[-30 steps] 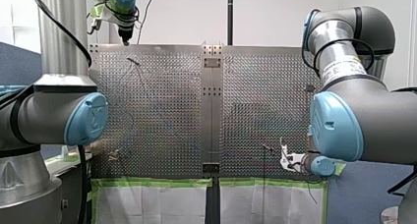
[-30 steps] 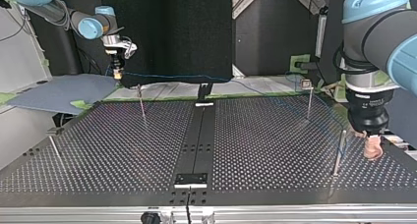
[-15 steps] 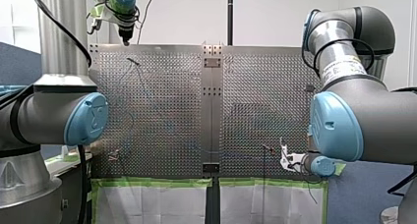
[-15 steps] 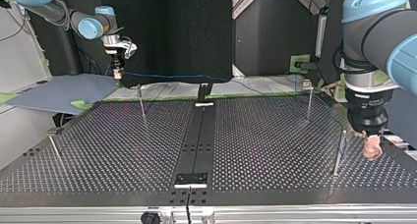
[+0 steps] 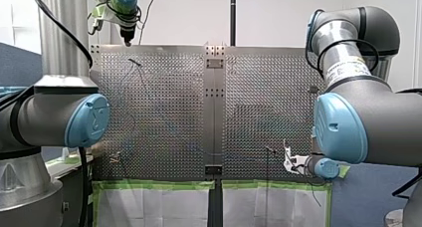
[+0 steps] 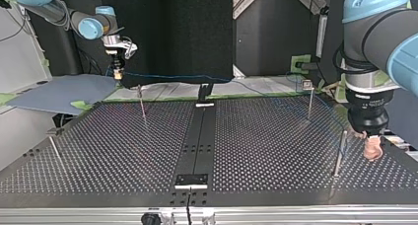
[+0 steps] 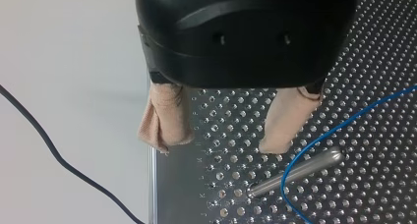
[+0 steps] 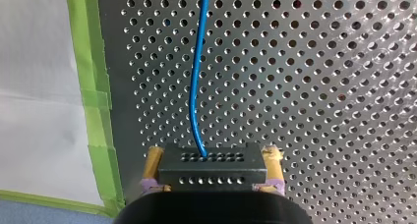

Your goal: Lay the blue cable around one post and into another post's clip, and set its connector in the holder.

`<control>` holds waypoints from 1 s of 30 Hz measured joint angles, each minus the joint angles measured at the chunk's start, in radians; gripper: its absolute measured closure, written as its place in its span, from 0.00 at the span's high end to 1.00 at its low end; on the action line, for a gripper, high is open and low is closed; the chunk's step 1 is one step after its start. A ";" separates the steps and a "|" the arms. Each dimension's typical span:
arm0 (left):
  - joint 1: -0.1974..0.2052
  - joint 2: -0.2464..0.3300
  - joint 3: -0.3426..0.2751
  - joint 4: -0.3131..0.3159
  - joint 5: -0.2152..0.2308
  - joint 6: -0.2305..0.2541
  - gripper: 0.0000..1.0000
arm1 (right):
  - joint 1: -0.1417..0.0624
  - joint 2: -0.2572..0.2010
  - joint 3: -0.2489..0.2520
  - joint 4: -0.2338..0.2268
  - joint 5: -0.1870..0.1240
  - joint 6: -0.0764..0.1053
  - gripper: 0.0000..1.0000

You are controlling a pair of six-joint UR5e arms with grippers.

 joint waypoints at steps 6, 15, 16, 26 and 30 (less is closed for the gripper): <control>-0.001 0.000 0.000 0.000 0.000 0.000 1.00 | 0.000 0.000 0.000 0.000 0.000 0.000 0.28; -0.002 0.000 0.000 0.000 0.000 0.000 1.00 | 0.000 0.000 0.000 0.000 0.000 0.000 0.28; -0.002 0.000 0.000 0.000 0.000 0.000 1.00 | 0.000 0.000 0.000 0.000 0.000 0.000 0.28; -0.004 0.000 0.000 0.000 0.000 0.001 1.00 | 0.000 -0.001 0.000 0.000 0.000 0.000 0.28; -0.017 0.006 -0.012 0.002 0.016 0.009 1.00 | 0.000 -0.002 -0.001 0.000 0.000 0.000 0.28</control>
